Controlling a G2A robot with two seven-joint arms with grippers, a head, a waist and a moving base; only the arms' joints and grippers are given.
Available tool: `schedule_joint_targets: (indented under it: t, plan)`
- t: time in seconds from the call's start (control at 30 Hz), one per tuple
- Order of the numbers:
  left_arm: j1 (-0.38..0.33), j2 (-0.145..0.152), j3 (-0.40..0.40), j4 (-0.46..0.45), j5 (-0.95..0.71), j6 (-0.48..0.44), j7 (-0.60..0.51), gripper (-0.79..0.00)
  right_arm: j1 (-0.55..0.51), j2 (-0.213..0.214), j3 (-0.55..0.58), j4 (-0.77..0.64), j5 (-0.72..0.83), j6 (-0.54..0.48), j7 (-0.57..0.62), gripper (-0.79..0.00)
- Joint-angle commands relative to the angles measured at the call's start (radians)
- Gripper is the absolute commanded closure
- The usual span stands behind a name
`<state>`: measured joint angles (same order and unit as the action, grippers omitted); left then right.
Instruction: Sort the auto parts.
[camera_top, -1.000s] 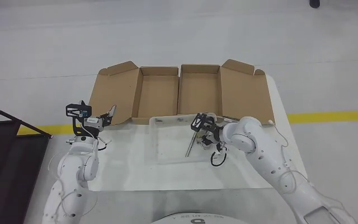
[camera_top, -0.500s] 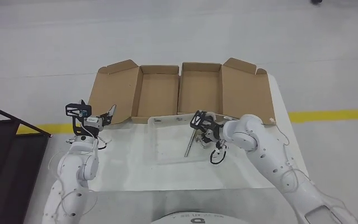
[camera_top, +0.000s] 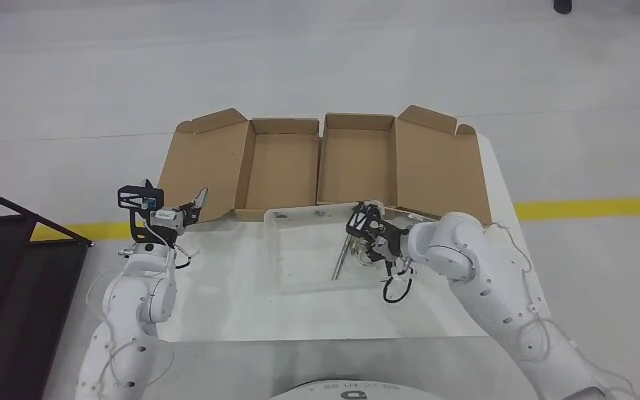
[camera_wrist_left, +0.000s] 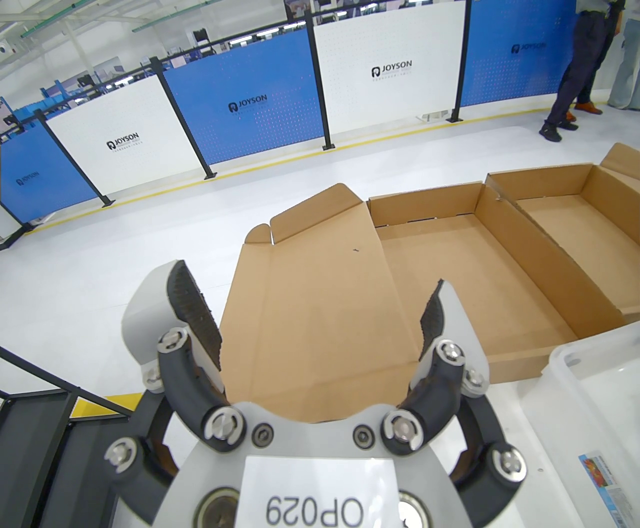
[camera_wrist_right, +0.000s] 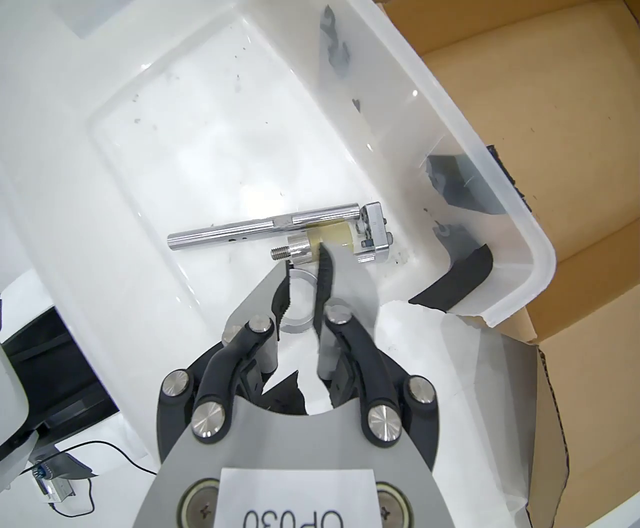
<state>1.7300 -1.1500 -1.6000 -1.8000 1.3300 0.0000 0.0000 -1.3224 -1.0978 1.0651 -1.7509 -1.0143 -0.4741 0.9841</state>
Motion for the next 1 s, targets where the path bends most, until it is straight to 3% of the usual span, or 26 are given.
schedule_joint_targets:
  t: [0.0, 0.03, 0.33, 0.53, 0.77, 0.83, 0.97]
  plan:
    - [0.000, 0.000, 0.000, 0.000, 0.000, 0.000, 0.000, -0.785, 0.012, -0.003, -0.021, 0.014, -0.021, 0.015, -0.001, -0.422]
    - [0.000, 0.000, 0.000, 0.000, 0.000, 0.000, 0.000, -0.785, 0.017, -0.005, -0.030, 0.020, -0.026, 0.019, -0.001, -0.456]
    - [0.000, 0.000, 0.000, 0.000, 0.000, 0.000, 0.000, -0.785, 0.062, -0.017, -0.101, 0.064, -0.085, 0.050, -0.001, -0.409]
    - [0.000, 0.000, 0.000, 0.000, 0.000, 0.000, 0.000, -0.785, 0.094, -0.025, -0.133, 0.100, -0.108, 0.070, 0.000, -0.520]
    - [0.000, 0.000, 0.000, 0.000, 0.000, 0.000, 0.000, -0.785, 0.132, -0.038, -0.179, 0.133, -0.116, 0.074, 0.014, -0.588]
    - [0.000, 0.000, 0.000, 0.000, 0.000, 0.000, 0.000, -0.785, 0.140, -0.041, -0.191, 0.140, -0.116, 0.075, 0.016, -0.560]
    - [0.000, 0.000, 0.000, 0.000, 0.000, 0.000, 0.000, -0.785, 0.154, -0.047, -0.209, 0.155, -0.109, 0.078, 0.017, -0.379]
